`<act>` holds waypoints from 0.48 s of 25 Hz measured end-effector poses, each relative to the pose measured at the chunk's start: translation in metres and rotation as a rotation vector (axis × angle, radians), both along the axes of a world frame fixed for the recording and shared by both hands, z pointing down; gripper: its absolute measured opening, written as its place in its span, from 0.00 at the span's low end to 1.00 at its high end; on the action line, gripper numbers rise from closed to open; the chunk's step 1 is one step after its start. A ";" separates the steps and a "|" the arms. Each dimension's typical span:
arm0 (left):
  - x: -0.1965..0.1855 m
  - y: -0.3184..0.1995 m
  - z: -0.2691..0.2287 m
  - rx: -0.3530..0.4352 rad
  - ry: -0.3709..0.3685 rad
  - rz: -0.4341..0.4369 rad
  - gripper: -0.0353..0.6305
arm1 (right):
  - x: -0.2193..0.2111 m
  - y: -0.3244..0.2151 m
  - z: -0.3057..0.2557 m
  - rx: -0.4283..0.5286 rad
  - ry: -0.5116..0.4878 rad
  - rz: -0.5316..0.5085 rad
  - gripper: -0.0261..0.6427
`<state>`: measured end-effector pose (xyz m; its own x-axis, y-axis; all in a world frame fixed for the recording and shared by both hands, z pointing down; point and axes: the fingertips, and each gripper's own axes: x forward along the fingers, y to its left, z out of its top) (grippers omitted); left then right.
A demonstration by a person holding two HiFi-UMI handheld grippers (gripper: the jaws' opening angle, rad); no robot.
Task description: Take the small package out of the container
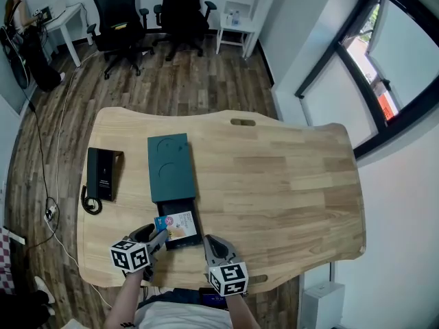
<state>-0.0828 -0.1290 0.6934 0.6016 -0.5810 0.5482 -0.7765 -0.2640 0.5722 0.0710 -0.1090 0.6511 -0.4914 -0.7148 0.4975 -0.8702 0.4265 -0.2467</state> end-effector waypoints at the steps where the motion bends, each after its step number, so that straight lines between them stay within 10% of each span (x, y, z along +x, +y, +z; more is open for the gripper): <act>1: 0.001 -0.001 0.002 -0.005 0.000 0.001 0.37 | 0.001 0.000 0.002 -0.005 -0.002 0.001 0.04; 12: 0.007 -0.006 0.011 -0.063 0.058 -0.012 0.30 | 0.017 -0.015 0.016 -0.032 0.007 0.000 0.04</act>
<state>-0.0761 -0.1352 0.7048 0.6262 -0.5538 0.5487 -0.7446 -0.2164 0.6314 0.0879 -0.1244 0.6675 -0.4877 -0.6982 0.5240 -0.8720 0.4184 -0.2541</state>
